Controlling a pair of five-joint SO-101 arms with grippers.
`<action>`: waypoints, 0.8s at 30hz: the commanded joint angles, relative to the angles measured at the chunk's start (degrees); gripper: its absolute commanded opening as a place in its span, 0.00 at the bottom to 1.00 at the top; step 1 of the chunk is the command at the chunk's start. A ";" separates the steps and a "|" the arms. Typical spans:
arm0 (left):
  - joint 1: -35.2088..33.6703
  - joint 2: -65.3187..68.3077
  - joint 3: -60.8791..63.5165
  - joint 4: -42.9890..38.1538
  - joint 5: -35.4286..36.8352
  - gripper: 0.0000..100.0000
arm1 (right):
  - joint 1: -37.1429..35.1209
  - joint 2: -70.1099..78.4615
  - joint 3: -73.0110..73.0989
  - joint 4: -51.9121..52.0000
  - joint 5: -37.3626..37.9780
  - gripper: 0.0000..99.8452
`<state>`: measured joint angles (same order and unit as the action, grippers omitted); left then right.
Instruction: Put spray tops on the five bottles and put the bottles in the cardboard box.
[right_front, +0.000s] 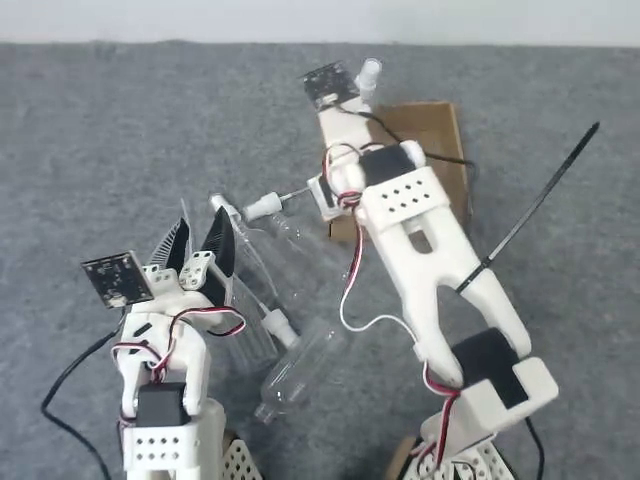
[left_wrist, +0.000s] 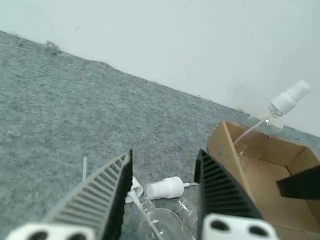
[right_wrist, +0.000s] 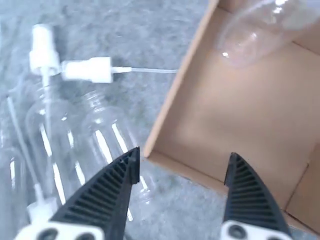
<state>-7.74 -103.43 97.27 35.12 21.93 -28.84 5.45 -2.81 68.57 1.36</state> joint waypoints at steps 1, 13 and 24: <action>-0.18 -1.23 -0.75 -0.18 -0.35 0.19 | -2.15 -5.32 -1.49 2.24 5.19 0.23; -0.18 -1.23 -0.75 -0.18 -0.35 0.19 | -6.81 -5.49 -1.49 5.85 11.16 0.23; -0.18 -1.23 -0.75 -0.18 -0.44 0.19 | -12.18 -4.79 0.18 6.37 15.21 0.23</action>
<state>-7.74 -103.43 97.27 35.12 21.93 -39.12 4.66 -2.81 74.90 14.02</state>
